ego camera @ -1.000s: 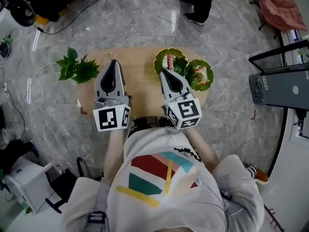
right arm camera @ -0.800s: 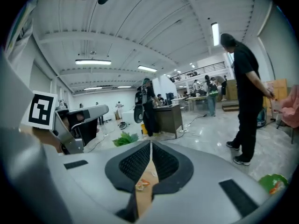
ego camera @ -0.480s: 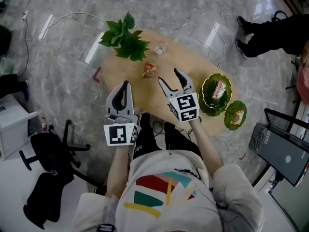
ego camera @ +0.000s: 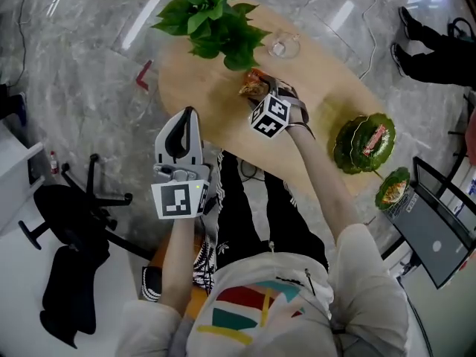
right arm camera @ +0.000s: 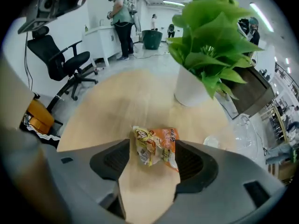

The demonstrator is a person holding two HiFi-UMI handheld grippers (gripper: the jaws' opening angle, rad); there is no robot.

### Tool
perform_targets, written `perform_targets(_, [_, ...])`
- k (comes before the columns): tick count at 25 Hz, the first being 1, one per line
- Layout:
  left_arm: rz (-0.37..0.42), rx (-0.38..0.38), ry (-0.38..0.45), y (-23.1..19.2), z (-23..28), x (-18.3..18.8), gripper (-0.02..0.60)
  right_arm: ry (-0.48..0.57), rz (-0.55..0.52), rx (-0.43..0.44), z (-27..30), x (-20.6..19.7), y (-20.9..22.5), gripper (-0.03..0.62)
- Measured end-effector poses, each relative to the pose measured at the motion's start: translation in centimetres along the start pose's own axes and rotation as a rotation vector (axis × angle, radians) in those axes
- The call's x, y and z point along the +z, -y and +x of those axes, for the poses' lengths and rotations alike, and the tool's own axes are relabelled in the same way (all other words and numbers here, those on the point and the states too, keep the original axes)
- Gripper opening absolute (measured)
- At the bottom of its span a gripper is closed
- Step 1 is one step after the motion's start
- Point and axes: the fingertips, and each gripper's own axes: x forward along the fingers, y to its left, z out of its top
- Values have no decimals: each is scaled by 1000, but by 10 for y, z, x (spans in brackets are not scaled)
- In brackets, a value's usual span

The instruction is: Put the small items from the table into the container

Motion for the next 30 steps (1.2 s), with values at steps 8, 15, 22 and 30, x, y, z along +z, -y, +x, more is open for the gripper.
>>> perform_targets(8, [1, 16, 40, -19, -5, 21, 9, -25, 121, -47, -29, 21, 14, 193])
perform_targets(15, [5, -50, 158, 28, -22, 118, 9, 209, 156, -216, -200, 72, 34, 192])
perform_targets(22, [35, -227, 337, 136, -21, 218, 9, 545, 357, -479, -410, 66, 64, 190])
perform_targets(30, [106, -484, 441, 257, -24, 263, 9, 866, 571, -737, -568, 24, 38, 189])
